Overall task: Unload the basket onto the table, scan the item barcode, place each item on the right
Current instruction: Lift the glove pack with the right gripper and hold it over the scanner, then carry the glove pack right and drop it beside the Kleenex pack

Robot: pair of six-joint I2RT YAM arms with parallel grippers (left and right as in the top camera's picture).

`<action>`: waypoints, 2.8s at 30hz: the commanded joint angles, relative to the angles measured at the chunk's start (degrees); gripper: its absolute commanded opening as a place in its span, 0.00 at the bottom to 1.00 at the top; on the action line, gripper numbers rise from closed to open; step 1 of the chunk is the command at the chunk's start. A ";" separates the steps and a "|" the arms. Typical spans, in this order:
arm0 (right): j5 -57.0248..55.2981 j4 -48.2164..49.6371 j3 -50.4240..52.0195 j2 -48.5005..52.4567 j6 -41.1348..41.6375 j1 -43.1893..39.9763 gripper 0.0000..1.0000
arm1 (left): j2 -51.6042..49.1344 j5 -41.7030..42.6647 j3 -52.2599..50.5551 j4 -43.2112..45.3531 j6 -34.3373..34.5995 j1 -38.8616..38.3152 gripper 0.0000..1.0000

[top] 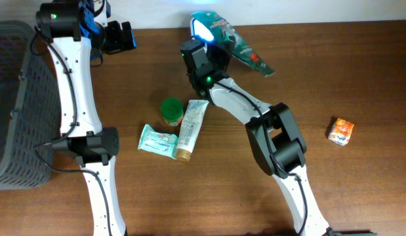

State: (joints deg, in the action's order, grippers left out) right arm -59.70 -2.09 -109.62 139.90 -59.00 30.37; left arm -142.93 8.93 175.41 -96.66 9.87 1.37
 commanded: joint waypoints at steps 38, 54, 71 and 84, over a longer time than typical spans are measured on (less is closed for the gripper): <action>11.43 -39.10 -0.63 -28.46 43.06 -4.42 0.04 | 0.44 -0.42 0.83 -0.07 -0.52 0.20 0.99; 71.52 -62.62 16.06 -38.25 67.25 -44.09 0.04 | 0.44 -0.42 0.83 -0.07 -0.55 0.20 0.99; 66.58 -59.14 24.06 -38.27 66.82 -54.99 0.74 | 0.44 -0.42 0.83 -0.07 -0.55 0.20 0.99; 82.27 -56.87 22.10 -36.22 75.19 -25.07 0.98 | 0.44 -0.39 0.83 -0.07 -0.55 0.20 0.99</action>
State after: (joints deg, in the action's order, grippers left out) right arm 20.60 -61.45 -91.05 102.35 9.08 0.12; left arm -142.93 8.93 175.41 -96.66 9.87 1.37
